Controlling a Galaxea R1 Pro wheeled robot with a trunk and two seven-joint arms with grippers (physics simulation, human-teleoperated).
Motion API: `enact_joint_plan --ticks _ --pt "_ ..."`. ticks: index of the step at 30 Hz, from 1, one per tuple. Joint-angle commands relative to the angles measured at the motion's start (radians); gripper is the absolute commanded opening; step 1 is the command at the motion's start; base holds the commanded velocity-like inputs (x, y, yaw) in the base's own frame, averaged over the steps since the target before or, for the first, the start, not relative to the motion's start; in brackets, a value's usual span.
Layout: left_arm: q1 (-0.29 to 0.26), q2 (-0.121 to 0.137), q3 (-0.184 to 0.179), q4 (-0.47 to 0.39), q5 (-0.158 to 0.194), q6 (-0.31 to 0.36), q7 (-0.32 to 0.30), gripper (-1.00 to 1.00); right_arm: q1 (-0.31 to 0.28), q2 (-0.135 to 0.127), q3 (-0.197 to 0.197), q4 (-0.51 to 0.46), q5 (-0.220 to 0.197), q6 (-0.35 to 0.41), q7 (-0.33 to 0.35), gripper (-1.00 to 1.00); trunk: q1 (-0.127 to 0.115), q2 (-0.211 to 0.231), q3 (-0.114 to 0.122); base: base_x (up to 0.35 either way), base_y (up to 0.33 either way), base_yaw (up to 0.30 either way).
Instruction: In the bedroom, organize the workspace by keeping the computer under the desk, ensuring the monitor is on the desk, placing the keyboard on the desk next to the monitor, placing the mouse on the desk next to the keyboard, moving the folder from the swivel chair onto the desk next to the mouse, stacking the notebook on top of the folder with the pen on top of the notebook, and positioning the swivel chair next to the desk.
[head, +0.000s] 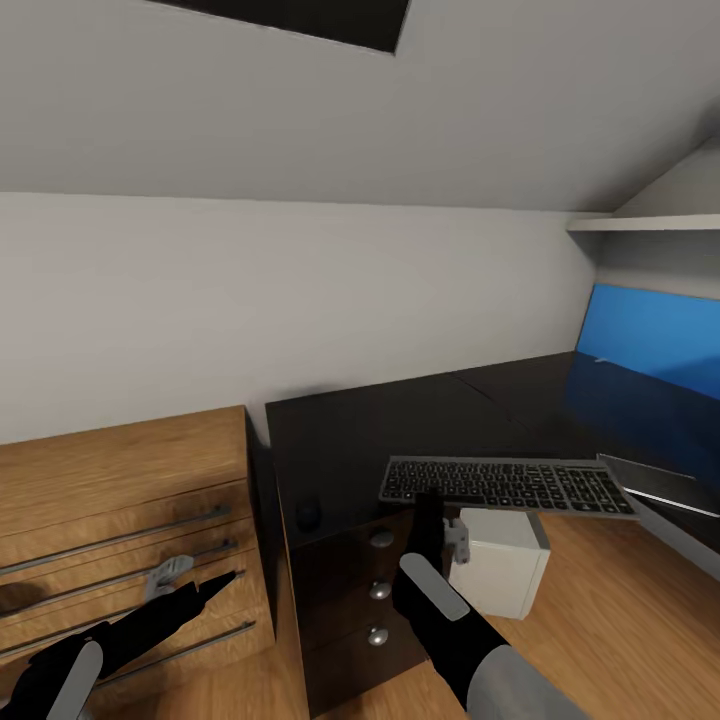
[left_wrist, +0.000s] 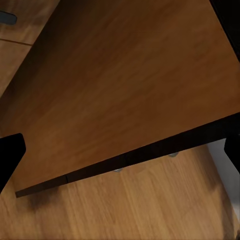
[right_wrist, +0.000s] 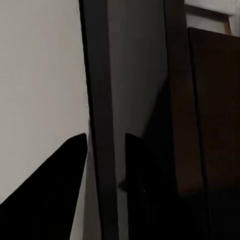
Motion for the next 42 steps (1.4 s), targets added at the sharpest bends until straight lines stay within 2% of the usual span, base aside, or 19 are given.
enact_joint_plan --ticks 1,2,3,4,7,26,33,34,36,37,39,40,42 --pt "-0.001 0.000 0.001 0.000 0.005 0.007 -0.001 1.00 -0.025 0.000 0.000 0.012 -0.045 -0.007 -0.017 -1.00 0.000 0.000 -0.001 0.000 0.000 0.000" --pt "-0.001 0.000 0.001 0.000 0.005 0.007 -0.001 1.00 -0.057 0.000 0.000 0.033 -0.045 -0.009 -0.043 -1.00 0.000 0.000 -0.001 0.000 0.000 0.000" --pt "-0.001 0.000 0.001 0.000 0.004 0.006 -0.001 1.00 -0.114 0.000 -0.001 0.082 -0.044 -0.010 -0.085 -1.00 0.000 0.000 -0.001 0.000 0.000 0.000" --pt "-0.001 0.000 0.001 0.000 0.004 0.005 -0.001 1.00 -0.207 0.000 -0.003 0.173 -0.045 -0.010 -0.133 -1.00 0.000 0.000 -0.001 0.000 0.000 0.000" --pt "-0.001 0.000 0.001 0.000 0.003 0.001 -0.001 1.00 -0.258 0.000 -0.007 0.233 -0.047 -0.006 -0.154 -1.00 0.000 0.000 -0.001 0.000 0.000 0.000" --pt "-0.001 0.000 0.001 -0.003 -0.001 -0.001 -0.002 1.00 -0.271 0.000 -0.006 0.239 -0.047 -0.005 -0.142 -1.00 0.000 0.000 -0.001 0.000 0.000 0.000" --pt "-0.001 -0.001 -0.010 -0.041 -0.003 -0.007 -0.002 1.00 -0.271 0.000 -0.006 0.223 -0.046 -0.011 -0.141 -1.00 0.000 0.000 -0.001 0.000 0.000 0.000" --pt "0.050 -0.026 -0.010 -0.150 -0.010 -0.083 0.003 1.00 -0.271 0.000 -0.006 0.222 -0.046 -0.011 -0.141 -1.00 0.000 0.000 -0.001 0.000 0.000 0.000" --pt "0.097 -0.054 -0.010 -0.269 -0.034 -0.105 0.012 1.00 -0.271 0.000 -0.006 0.222 -0.046 -0.011 -0.141 -1.00 0.000 0.000 -0.001 0.000 0.000 0.000" --pt "0.132 -0.080 -0.006 -0.374 -0.070 -0.095 0.053 1.00 -0.271 0.000 -0.006 0.222 -0.046 -0.011 -0.141 -1.00 0.000 0.000 -0.001 0.000 0.000 0.000" --pt "0.136 -0.083 -0.005 -0.389 -0.073 -0.071 0.063 1.00 -0.271 0.000 -0.006 0.222 -0.046 -0.011 -0.141 -1.00 0.000 0.000 -0.001 0.000 0.000 0.000" --pt "0.139 -0.085 0.000 -0.398 -0.072 -0.036 0.068 1.00 -0.271 0.000 -0.006 0.222 -0.046 -0.011 -0.141 -1.00 0.000 0.000 -0.001 0.000 0.000 0.000" --pt "0.140 -0.086 0.011 -0.394 -0.068 -0.021 0.069 1.00 -0.271 0.000 -0.006 0.222 -0.046 -0.011 -0.141 -1.00 0.000 0.000 -0.001 0.000 0.000 0.000"
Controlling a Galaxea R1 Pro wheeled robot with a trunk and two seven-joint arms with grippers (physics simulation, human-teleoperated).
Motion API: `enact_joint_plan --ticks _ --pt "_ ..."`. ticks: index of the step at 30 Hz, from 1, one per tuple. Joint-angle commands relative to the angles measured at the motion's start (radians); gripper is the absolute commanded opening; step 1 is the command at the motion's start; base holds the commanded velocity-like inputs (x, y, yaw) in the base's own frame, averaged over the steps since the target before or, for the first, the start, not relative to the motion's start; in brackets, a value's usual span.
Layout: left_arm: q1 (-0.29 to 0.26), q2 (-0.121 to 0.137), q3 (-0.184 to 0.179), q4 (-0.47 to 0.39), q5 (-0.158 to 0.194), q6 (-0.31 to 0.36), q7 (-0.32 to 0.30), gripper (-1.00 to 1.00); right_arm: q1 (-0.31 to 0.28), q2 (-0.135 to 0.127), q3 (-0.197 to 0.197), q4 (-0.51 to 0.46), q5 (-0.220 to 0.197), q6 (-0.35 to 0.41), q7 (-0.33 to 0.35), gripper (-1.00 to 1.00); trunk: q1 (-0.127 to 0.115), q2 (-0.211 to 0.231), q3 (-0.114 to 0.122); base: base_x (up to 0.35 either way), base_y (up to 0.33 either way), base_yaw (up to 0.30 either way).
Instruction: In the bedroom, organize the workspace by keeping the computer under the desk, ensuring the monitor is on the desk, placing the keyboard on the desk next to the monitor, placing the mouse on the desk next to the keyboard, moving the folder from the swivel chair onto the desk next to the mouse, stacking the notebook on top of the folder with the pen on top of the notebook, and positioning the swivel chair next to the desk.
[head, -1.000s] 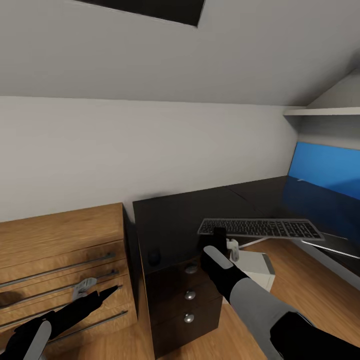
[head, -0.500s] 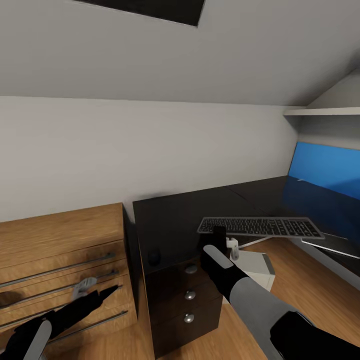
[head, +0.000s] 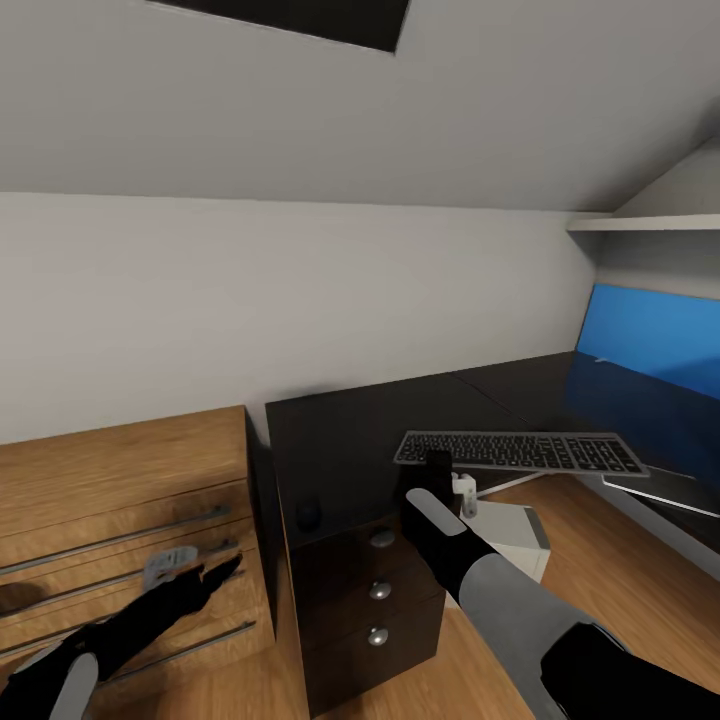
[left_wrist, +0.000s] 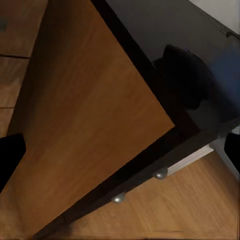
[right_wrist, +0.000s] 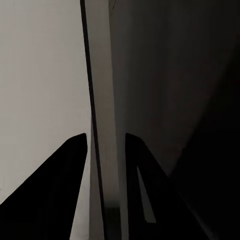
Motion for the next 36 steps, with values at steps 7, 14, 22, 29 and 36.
enact_joint_plan --ticks 7,14,22,29,36 --pt "0.001 0.000 0.019 0.072 0.012 0.017 -0.001 1.00 -0.001 0.000 0.004 0.001 0.006 -0.005 -0.009 -1.00 0.000 -0.001 -0.001 0.000 -0.022 0.000" --pt "0.002 -0.001 0.019 0.075 0.009 0.011 -0.004 1.00 -0.001 0.000 0.004 0.001 0.007 -0.005 -0.009 -1.00 0.000 -0.001 -0.001 0.000 -0.150 0.000" --pt "0.002 0.005 0.061 -0.061 0.016 0.014 -0.025 1.00 -0.001 0.000 0.005 0.000 0.007 -0.005 -0.009 -1.00 0.000 -0.001 -0.001 0.000 -0.016 0.000" --pt "0.001 0.097 0.169 -0.090 0.202 0.022 -0.065 1.00 -0.001 0.000 0.007 0.000 0.007 -0.004 -0.007 -1.00 0.000 -0.001 -0.001 0.000 0.000 0.000" --pt "0.002 0.124 0.183 -0.088 0.398 0.026 -0.074 1.00 -0.001 0.000 0.006 0.002 0.007 -0.004 0.053 -1.00 0.000 -0.001 -0.001 0.000 0.000 0.000"
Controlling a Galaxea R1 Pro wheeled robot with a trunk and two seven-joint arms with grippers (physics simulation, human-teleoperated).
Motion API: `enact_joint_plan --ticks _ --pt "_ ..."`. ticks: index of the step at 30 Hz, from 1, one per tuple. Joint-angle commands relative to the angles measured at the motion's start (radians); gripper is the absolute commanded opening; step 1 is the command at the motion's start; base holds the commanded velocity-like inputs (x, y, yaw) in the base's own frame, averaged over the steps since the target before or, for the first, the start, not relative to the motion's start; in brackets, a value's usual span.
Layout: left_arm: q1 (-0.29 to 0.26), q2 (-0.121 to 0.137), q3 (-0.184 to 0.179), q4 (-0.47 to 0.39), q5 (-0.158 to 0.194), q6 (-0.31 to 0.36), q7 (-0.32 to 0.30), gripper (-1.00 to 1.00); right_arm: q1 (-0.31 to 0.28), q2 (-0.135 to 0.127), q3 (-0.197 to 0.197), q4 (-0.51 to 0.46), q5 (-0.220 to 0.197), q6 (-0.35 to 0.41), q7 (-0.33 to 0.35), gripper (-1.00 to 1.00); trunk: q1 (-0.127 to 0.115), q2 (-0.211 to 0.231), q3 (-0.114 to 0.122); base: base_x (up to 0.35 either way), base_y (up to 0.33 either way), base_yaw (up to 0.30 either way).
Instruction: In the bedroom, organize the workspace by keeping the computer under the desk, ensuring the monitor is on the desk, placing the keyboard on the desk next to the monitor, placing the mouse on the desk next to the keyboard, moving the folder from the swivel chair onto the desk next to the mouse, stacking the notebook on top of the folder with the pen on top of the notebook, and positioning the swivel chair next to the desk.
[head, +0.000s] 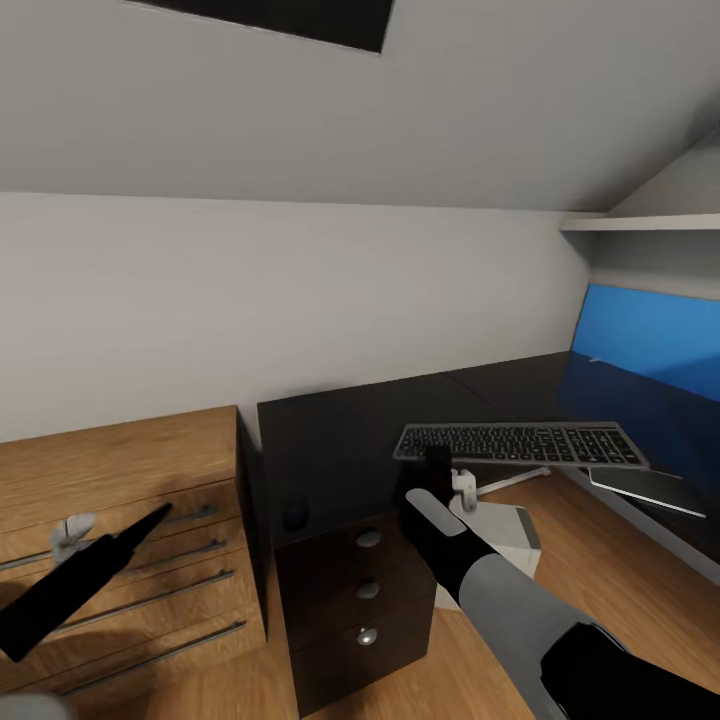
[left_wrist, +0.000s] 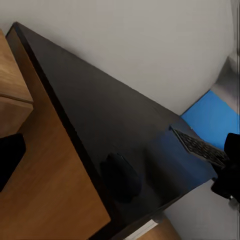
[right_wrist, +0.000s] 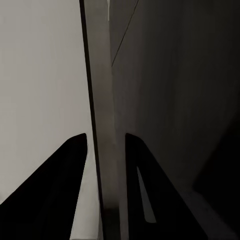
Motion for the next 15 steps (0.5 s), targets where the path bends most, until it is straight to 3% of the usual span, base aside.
enact_joint_plan --ticks 1,6,15 --pt "-0.001 0.001 0.003 0.000 0.013 0.007 -0.002 1.00 -0.001 0.000 0.004 0.001 -0.004 -0.005 0.008 -1.00 0.000 -0.001 -0.001 0.000 0.000 0.000" --pt "0.000 0.003 0.006 0.001 0.020 0.006 -0.002 1.00 0.000 0.000 0.005 0.003 -0.005 -0.005 0.024 -1.00 0.000 -0.001 -0.001 0.013 0.000 0.000" --pt "0.001 0.003 0.004 0.002 0.020 0.004 -0.003 1.00 0.000 0.000 0.006 0.002 -0.005 -0.003 0.026 -1.00 0.000 -0.001 -0.001 0.124 -0.009 0.000"
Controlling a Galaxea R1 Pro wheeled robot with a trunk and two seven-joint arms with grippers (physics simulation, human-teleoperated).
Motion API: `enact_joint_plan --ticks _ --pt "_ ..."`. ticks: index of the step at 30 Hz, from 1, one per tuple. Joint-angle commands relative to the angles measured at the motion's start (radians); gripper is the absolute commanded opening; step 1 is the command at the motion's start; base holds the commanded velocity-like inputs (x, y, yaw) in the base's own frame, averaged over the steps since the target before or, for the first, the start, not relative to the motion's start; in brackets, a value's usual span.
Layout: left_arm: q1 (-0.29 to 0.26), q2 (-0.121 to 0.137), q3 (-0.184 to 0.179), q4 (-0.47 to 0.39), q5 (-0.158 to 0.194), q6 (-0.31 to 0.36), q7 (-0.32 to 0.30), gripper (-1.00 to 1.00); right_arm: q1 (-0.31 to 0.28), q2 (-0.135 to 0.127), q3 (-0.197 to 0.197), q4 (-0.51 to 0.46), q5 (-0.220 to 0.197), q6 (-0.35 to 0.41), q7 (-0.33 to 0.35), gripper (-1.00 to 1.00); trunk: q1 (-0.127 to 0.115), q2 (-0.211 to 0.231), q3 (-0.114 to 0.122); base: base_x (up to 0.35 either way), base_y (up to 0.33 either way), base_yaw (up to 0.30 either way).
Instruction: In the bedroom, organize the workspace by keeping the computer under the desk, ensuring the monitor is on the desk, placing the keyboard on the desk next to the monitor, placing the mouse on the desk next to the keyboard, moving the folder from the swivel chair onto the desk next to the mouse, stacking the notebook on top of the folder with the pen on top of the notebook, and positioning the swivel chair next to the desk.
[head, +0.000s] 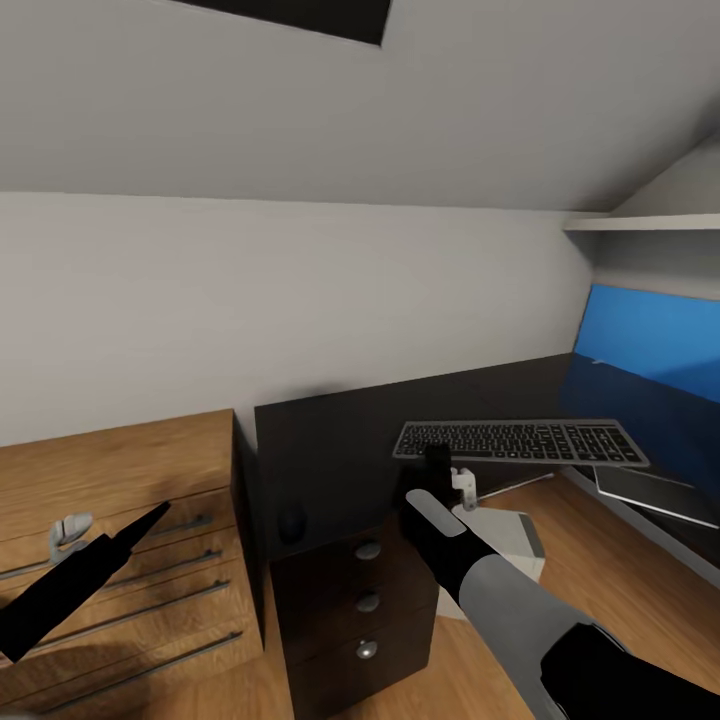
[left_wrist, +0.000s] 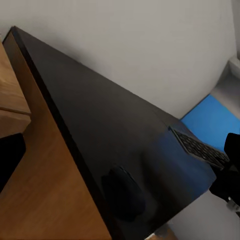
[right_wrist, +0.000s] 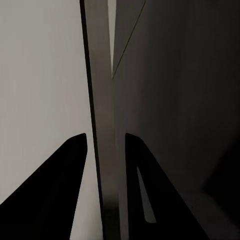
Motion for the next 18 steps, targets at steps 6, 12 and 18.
enact_joint_plan --ticks 6,12,18 --pt "0.000 0.000 0.002 0.000 0.005 0.007 -0.001 1.00 0.000 0.000 0.009 0.001 -0.005 -0.005 0.000 -1.00 0.000 0.000 -0.001 0.118 -0.001 0.000" --pt "0.000 0.000 0.002 0.000 0.006 0.007 -0.001 1.00 0.002 0.000 0.013 0.002 -0.038 -0.006 -0.003 -1.00 0.000 0.000 -0.001 0.006 0.000 0.000" --pt "0.000 0.000 0.002 0.000 0.006 0.007 -0.001 1.00 0.002 0.000 0.013 0.001 -0.108 -0.005 -0.003 -1.00 0.000 0.000 -0.001 0.000 0.000 0.000"
